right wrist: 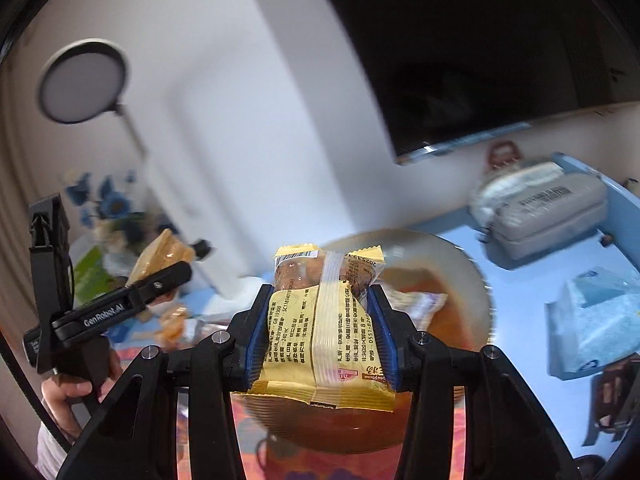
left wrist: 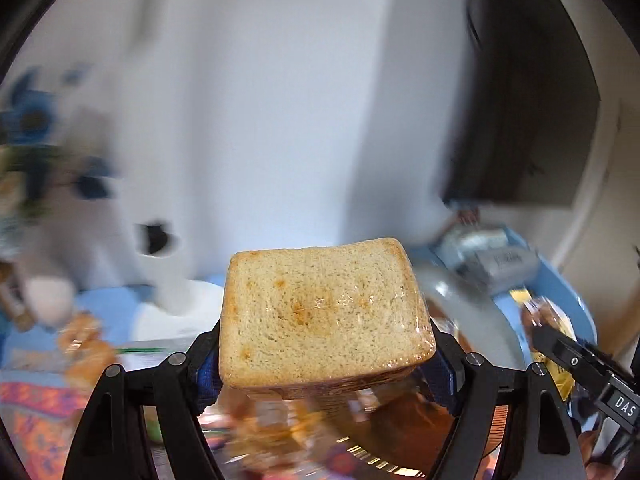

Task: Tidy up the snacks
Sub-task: 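Carry both packs over the amber bowl and open both tools to release, then withdraw both tools from the bowl back over the snack pile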

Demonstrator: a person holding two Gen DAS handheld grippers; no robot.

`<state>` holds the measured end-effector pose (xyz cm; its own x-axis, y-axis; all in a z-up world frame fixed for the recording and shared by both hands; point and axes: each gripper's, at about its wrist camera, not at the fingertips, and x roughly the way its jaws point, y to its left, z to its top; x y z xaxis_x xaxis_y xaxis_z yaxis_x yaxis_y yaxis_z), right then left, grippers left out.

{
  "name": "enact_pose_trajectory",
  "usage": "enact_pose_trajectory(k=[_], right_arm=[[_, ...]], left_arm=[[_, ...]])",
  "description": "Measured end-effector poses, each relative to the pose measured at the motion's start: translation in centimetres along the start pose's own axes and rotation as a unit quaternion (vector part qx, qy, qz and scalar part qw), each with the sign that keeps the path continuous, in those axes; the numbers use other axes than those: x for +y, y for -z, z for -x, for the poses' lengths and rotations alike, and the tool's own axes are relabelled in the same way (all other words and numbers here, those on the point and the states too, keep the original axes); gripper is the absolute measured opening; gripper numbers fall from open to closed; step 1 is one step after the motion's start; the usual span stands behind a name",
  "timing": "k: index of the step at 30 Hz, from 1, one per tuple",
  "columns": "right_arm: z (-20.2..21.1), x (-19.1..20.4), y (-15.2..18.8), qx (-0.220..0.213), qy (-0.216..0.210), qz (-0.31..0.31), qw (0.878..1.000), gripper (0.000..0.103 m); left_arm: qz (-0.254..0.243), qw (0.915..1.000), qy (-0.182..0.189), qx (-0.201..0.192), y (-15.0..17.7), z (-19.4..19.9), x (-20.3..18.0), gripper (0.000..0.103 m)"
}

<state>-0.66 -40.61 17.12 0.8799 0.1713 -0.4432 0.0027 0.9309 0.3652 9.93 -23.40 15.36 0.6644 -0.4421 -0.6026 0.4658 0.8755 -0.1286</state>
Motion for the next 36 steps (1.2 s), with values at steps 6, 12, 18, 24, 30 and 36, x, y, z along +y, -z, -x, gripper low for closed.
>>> enact_pose_trajectory(k=[6, 12, 18, 24, 30, 36], right_arm=[[-1.0, -2.7, 0.4, 0.02, 0.026, -0.035, 0.999, 0.095], [0.4, -1.0, -0.3, 0.002, 0.009, -0.037, 0.999, 0.095], [0.7, 4.5, -0.1, 0.002, -0.011, 0.002, 1.0, 0.096], [-0.7, 11.3, 2.9, 0.033, -0.046, 0.051, 0.997, 0.103], [-5.1, 15.8, 9.2, 0.115, -0.05, 0.108, 0.986, 0.103], [-10.0, 16.6, 16.0, 0.203, -0.013, 0.155, 0.967, 0.103]], left_arm=[[-0.006, 0.9977, 0.008, 0.067, 0.7, -4.2, -1.6, 0.085], [-0.007, 0.9985, -0.044, 0.031, 0.8, -0.1, 1.4, 0.095], [-0.001, 0.9946, -0.104, -0.007, 1.6, 5.8, 6.5, 0.101], [0.036, 0.9873, -0.154, -0.016, 5.1, 10.6, 13.4, 0.103], [0.097, 0.9782, -0.183, 0.012, 11.7, 12.3, 20.2, 0.103], [0.122, 0.9786, -0.157, 0.054, 18.6, 10.6, 22.7, 0.103]])
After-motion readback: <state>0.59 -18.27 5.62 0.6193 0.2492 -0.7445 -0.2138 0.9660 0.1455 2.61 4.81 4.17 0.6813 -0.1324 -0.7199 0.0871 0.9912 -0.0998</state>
